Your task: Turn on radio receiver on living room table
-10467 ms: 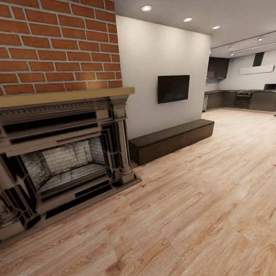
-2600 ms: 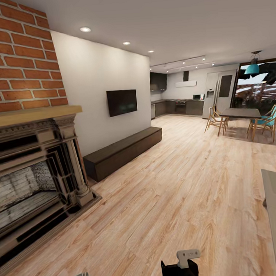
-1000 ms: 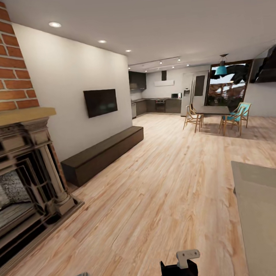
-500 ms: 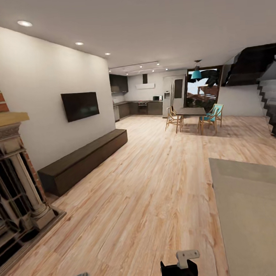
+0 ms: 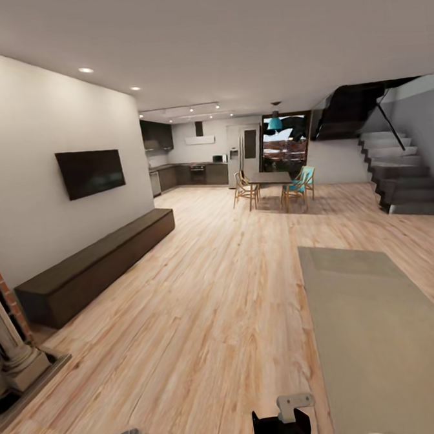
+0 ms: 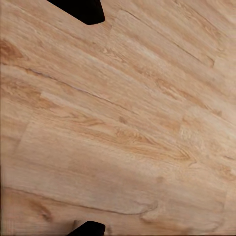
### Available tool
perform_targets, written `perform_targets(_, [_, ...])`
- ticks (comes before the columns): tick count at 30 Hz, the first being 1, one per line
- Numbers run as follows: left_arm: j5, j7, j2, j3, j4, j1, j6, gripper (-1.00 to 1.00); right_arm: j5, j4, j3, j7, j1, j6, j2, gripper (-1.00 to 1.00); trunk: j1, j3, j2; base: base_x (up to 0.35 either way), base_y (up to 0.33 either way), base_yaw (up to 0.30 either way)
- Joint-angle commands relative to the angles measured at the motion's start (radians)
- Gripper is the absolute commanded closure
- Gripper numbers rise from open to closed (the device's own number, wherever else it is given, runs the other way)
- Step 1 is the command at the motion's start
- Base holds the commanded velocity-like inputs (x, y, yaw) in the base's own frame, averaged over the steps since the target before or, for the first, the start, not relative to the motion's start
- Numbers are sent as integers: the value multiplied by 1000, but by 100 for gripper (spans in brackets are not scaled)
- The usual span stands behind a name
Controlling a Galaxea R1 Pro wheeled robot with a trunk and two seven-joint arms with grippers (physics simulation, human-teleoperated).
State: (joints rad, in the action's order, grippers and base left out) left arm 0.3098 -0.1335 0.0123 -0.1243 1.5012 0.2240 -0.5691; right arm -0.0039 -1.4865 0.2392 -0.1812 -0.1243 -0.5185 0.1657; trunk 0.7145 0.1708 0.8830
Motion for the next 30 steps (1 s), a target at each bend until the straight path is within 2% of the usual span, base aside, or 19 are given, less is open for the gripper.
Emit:
perform_targets(1, [0, 0, 0, 0, 0, 0, 0, -100, 0, 0, 0, 0, 0, 0, 0, -100, 0, -1, 0, 0, 0, -290])
perform_targets(7, [0, 0, 0, 0, -1, 0, 1, -100, -2, 0, -1, -1, 0, 0, 0, -100, 0, -4, 0, 12, -181, -157])
perform_targets(19, [-1, 0, 0, 5, -2, 0, 3, -100, -3, 0, 0, -1, 0, 0, 0, -100, 0, -4, 0, 85, -295, -13])
perform_targets(30, [-1, 0, -1, 5, -2, 0, 3, -100, -4, 2, 0, -1, 0, 0, 0, -100, 0, -5, 0, 88, -298, -273])
